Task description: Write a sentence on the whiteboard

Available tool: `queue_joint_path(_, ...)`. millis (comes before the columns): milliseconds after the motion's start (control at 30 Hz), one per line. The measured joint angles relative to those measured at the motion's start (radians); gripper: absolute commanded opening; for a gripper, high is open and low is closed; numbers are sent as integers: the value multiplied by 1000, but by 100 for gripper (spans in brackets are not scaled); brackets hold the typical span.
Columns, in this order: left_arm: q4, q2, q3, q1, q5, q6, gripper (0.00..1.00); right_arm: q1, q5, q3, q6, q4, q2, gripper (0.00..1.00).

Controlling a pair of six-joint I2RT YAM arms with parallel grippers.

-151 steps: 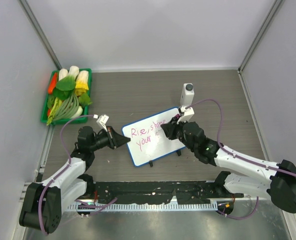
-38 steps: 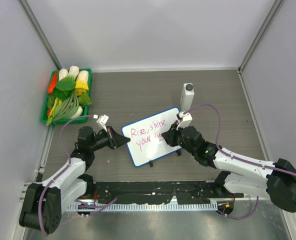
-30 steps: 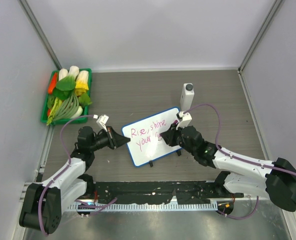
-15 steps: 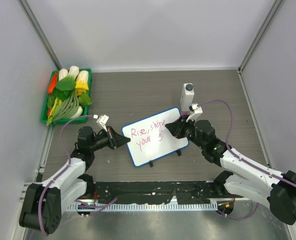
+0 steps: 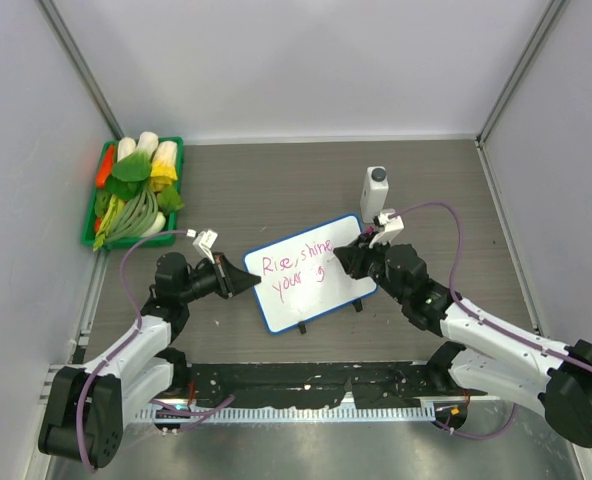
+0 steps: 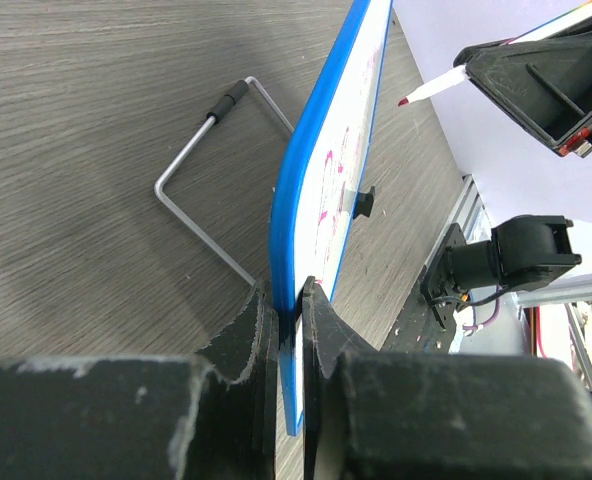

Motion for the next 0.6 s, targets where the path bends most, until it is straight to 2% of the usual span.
queue_joint_path(600, 0, 0, 0, 0, 0, 0, 0, 9, 34, 2, -8, 49, 64, 1)
